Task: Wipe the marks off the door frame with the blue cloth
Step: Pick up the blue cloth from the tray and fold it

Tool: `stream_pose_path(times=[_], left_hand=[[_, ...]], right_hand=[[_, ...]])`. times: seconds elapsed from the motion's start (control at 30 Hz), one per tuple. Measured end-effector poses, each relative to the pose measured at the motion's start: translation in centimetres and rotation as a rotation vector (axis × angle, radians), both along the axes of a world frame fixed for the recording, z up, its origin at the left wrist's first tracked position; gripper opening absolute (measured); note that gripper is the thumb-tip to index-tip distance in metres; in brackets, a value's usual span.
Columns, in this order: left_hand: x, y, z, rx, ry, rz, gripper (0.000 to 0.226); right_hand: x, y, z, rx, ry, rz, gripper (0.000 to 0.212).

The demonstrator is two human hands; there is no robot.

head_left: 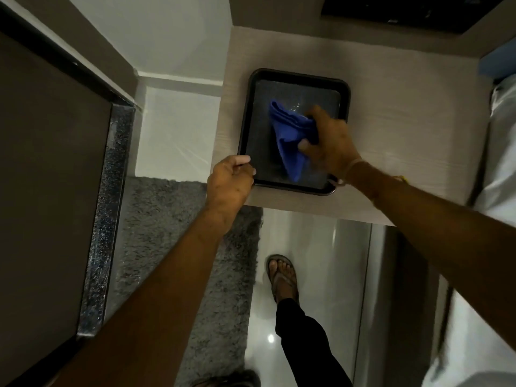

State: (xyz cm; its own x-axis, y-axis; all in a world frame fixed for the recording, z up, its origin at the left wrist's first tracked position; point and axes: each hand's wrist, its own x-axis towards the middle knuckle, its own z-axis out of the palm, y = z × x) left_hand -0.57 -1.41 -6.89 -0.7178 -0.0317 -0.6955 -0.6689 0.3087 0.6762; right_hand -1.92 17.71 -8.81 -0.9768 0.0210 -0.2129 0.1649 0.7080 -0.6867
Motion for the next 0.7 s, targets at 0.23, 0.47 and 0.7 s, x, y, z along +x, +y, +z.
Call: stream_pose_path(times=[0.23, 0.47, 0.7], left_hand=[[-2.3, -1.6, 9.2, 0.226, -0.003, 0.024, 0.043], [-1.9, -11.8, 23.3, 0.191, 0.077, 0.106, 0.035], [6.9, -23.3, 37.6, 0.138, 0.32, 0.278, 0.021]], right_hand=[[2.4, -6.0, 7.8, -0.334, 0.159, 0.012, 0.027], [3.3, -15.1, 19.6, -0.393, 0.256, 0.276, 0.042], [7.3, -28.3, 33.9, -0.219, 0.412, 0.599, 0.103]])
